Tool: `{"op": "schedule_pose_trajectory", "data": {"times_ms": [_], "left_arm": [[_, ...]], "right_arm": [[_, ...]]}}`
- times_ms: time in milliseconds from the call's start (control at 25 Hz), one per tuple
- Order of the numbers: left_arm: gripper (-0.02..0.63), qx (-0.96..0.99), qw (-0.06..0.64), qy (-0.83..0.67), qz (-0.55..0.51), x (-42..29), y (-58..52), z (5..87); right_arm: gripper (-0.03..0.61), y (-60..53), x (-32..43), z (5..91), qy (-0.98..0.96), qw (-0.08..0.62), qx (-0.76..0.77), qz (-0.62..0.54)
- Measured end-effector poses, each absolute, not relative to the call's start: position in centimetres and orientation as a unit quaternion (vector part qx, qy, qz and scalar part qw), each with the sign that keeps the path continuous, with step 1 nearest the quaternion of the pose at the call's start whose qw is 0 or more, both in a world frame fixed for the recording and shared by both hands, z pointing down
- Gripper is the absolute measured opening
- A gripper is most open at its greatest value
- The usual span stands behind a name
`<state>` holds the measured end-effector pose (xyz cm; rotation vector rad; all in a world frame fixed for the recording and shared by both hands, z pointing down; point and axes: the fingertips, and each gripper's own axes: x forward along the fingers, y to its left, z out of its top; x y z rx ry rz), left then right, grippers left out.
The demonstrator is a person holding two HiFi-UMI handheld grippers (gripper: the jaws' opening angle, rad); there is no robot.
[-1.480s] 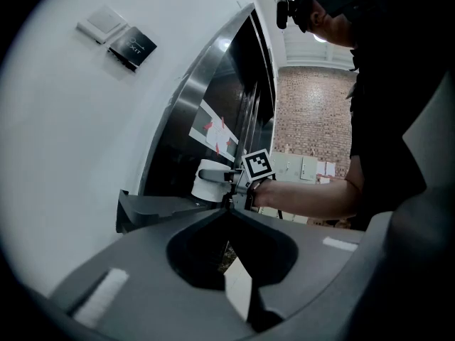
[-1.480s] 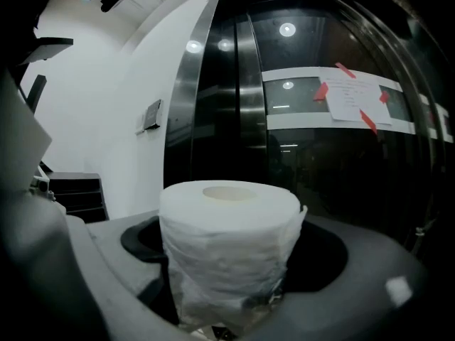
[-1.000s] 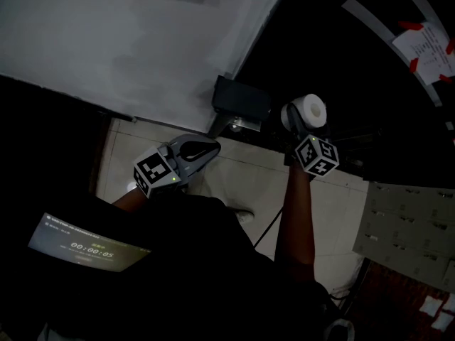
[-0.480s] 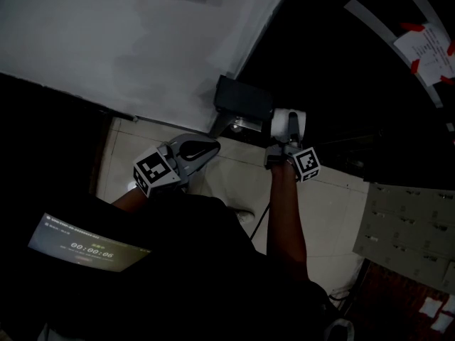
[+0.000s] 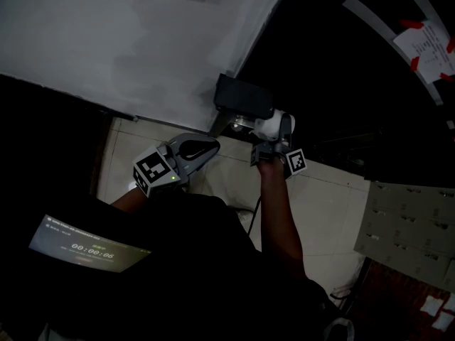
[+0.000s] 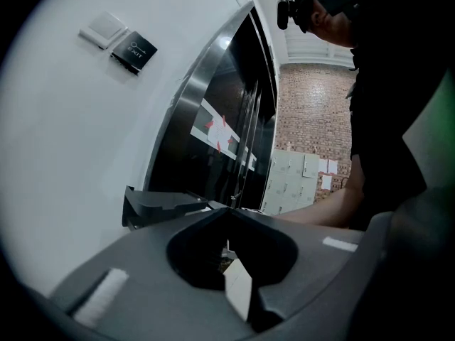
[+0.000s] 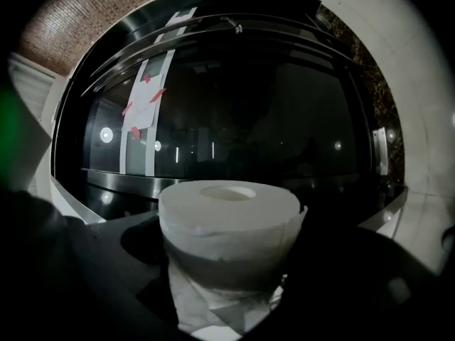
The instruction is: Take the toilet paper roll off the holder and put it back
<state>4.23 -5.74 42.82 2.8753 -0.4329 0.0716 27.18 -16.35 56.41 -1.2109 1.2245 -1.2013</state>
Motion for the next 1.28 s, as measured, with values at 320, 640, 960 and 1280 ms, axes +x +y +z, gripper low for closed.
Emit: {"op": "schedule_pose_trajectory", "data": {"times_ms": [320,640,960,1280], "left_arm": [[0.0,0.982,0.118,-0.148,0.025,4.1,-5.7,42.9],[0.0,0.981,0.118,-0.152,0.023,4.0,-5.8,43.0],[0.0,0.98,0.118,-0.156,0.023,3.8,-5.9,43.0],[0.0,0.981,0.117,-0.155,0.02,4.2,-5.8,42.8]], "right_arm": [[0.466,-16.9,24.6,57.0,0.504,0.492,-0.488,-0.514],[0.465,-17.5,21.8,57.4,0.508,0.478,-0.481,-0.531],[0.466,-18.2,18.4,58.0,0.527,0.456,-0.478,-0.534],[0.465,-18.1,15.6,57.1,0.509,0.458,-0.497,-0.533]]}}
